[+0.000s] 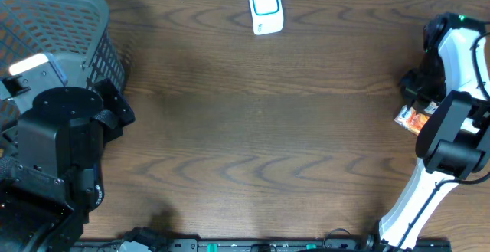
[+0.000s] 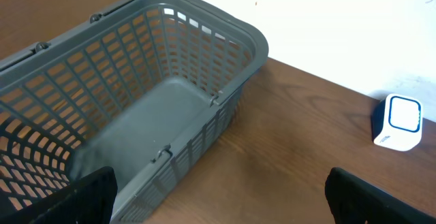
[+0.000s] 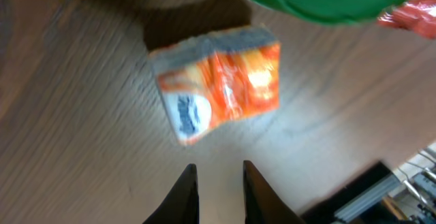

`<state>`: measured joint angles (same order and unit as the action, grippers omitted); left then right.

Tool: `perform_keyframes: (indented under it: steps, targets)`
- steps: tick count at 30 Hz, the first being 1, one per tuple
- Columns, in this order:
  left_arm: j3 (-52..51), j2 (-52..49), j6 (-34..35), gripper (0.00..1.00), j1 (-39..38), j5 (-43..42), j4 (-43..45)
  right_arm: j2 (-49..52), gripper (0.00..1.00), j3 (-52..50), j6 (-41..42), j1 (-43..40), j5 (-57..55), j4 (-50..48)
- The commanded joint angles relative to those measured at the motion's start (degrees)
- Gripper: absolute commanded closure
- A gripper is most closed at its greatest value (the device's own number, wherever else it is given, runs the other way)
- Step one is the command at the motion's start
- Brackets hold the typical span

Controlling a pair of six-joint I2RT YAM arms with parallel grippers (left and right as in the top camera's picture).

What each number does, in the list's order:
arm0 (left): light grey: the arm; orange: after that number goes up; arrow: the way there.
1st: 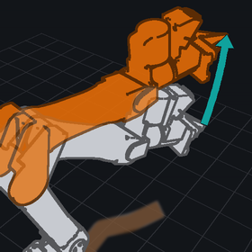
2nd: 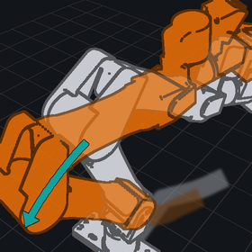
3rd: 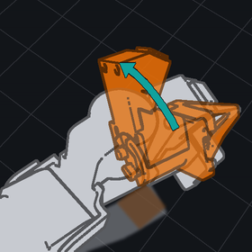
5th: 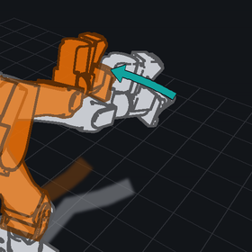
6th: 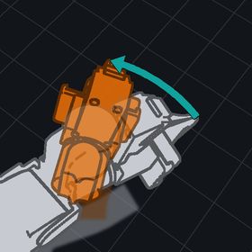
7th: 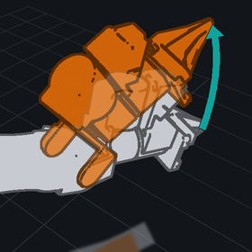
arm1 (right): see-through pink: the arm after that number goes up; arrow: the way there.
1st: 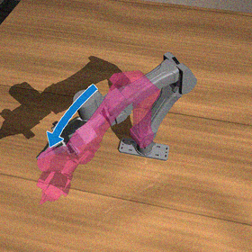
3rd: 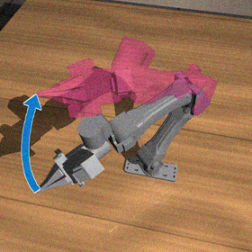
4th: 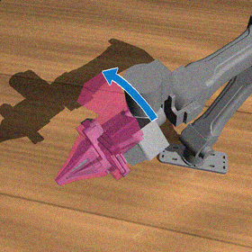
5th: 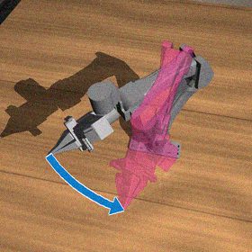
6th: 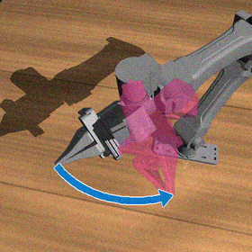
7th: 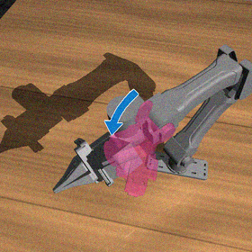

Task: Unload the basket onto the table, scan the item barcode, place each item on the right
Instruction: 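Carry the Kleenex box to the right table edge and release it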

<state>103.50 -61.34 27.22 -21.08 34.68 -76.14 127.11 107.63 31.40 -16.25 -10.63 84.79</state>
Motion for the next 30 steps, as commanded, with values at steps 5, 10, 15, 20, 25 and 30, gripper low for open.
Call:
perform_keyframes:
  steps: [5,10,15,20,25,30]
  targets:
    - [-0.3,0.0,0.5,0.02,0.2,0.9,-0.1,0.4,0.81,-9.8,1.4,0.2,-2.0,-9.5]
    - [-0.3,0.0,0.5,0.02,0.2,0.9,-0.1,0.4,0.81,-11.6,1.4,0.1,-1.9,-12.9]
    - [-0.3,0.0,0.5,0.02,0.2,0.9,-0.1,0.4,0.8,-11.6,1.6,0.1,3.3,-14.2]
    - [-0.3,0.0,0.5,0.02,0.2,0.9,-0.2,0.4,0.79,-11.6,1.6,0.2,7.3,-14.8]
    - [-0.3,0.0,0.5,0.02,0.2,0.9,-0.2,0.4,0.69,-8.2,1.6,0.2,9.4,-12.6]
    - [-0.3,0.0,0.5,0.02,0.2,0.9,-0.1,0.4,0.34,4.1,0.7,0.2,13.4,-3.3]
